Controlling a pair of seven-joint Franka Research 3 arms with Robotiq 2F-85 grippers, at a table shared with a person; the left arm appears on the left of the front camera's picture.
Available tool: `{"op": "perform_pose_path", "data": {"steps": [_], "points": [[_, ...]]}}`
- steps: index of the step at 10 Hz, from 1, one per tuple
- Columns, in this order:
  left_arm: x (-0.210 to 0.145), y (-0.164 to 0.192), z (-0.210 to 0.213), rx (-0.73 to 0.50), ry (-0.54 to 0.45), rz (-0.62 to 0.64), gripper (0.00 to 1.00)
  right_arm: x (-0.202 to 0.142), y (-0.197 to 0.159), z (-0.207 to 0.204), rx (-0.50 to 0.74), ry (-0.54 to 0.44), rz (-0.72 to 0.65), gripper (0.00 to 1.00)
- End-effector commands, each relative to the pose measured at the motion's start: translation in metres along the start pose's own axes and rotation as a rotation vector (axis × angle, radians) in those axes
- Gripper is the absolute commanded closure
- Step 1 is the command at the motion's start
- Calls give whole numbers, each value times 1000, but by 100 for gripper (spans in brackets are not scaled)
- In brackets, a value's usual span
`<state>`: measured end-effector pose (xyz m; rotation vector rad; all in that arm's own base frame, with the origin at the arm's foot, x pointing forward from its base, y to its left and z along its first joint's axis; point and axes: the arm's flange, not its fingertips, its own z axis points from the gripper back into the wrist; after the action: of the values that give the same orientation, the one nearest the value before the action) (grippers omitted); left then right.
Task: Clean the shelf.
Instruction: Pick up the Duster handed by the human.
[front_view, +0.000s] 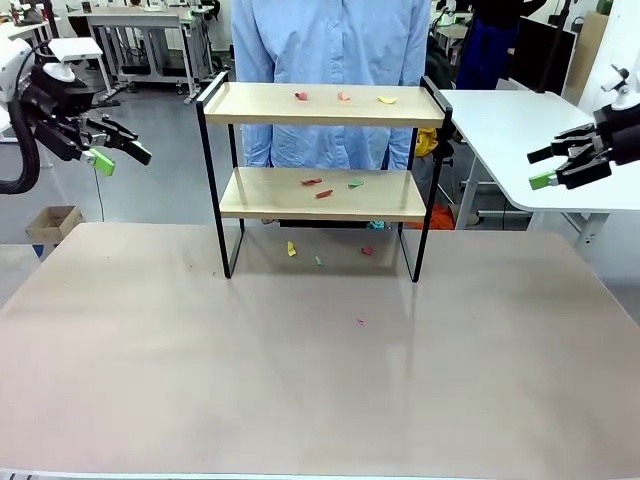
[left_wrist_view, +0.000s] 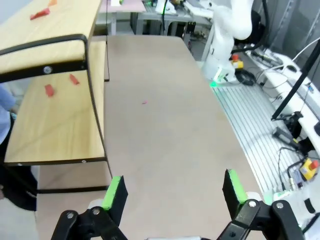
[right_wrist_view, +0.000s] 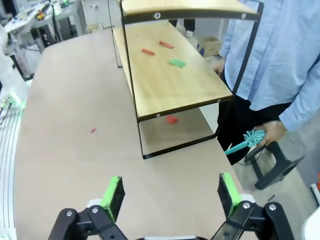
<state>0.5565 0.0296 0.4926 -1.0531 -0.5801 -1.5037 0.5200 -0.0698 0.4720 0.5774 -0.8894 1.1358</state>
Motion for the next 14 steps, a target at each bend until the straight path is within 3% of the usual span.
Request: {"op": "perform_pose_path", "data": {"steps": [1, 4, 6, 10, 14], "points": [[-36, 49, 14, -67, -155, 19, 0, -26, -13, 0, 68, -95, -19, 0], [-102, 84, 20, -62, -344, -124, 0, -101, -35, -11, 146, -322, -44, 0], [-138, 103, 25, 4, -409, -258, 0, -134, -38, -27, 157, -419, -62, 0], [-177, 119, 27, 63, -530, -364, 0, -161, -47, -35, 155, -503, -78, 0], [-191, 121, 36, 136, -591, -359, 0, -163, -51, -36, 148, -538, -79, 0]]}}
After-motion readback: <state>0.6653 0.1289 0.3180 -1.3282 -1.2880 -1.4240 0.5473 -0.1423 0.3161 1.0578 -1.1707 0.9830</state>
